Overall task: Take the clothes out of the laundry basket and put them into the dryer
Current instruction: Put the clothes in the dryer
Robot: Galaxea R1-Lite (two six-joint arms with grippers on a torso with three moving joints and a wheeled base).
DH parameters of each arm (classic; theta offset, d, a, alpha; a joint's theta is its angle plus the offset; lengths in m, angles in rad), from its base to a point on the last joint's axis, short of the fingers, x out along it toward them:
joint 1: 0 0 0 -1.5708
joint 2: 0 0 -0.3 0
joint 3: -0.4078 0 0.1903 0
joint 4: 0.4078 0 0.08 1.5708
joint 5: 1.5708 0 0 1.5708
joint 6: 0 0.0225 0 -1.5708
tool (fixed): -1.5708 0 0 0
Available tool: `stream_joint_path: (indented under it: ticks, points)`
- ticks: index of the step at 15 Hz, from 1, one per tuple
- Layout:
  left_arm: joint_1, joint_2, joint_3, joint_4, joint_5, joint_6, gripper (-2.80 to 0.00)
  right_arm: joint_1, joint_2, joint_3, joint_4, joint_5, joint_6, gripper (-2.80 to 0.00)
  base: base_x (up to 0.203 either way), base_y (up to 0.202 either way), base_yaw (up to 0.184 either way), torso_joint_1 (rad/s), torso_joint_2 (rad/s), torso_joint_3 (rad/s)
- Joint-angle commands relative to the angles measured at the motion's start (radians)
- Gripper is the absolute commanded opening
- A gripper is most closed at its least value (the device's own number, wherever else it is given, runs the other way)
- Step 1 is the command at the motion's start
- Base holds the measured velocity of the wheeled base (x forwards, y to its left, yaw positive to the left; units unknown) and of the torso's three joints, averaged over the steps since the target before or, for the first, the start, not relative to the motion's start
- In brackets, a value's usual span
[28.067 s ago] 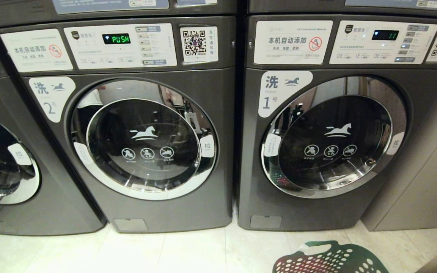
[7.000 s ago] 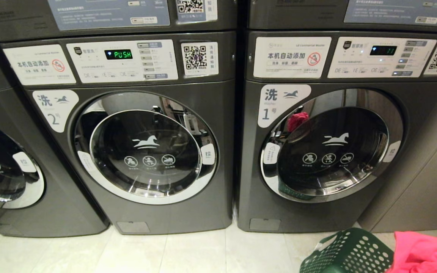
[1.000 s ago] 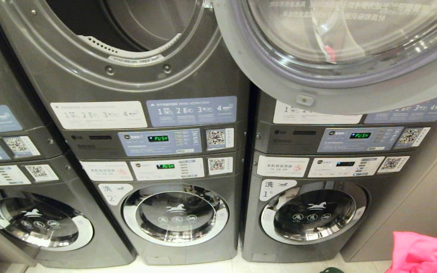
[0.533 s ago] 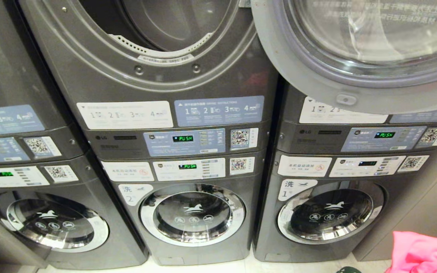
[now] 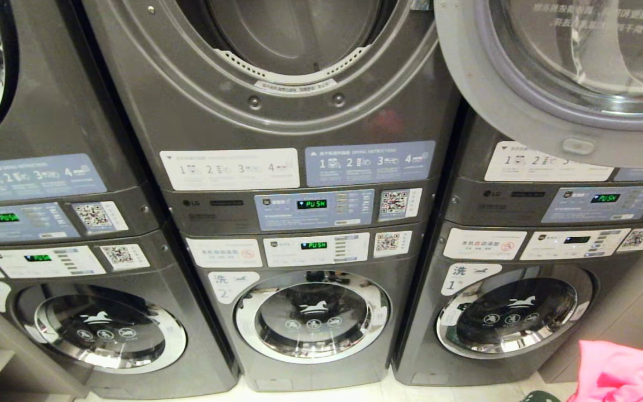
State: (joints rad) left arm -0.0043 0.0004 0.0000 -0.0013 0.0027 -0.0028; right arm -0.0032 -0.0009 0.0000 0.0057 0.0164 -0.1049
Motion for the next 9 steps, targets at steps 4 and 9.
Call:
stream_joint_path:
  ticks: [4,9]
  points:
    - [0.0,0.0,0.0,0.0,0.0,0.0,-2.8,0.0,-0.001,0.0,0.0,0.0,-0.001,-2.8,0.0,0.197,-0.003,0.003,0.0,0.001]
    - [0.0,0.0,0.0,0.0,0.0,0.0,-2.8,0.0,-0.001,0.0,0.0,0.0,-0.001,-2.8,0.0,0.156,-0.001,0.004,0.0,0.004]
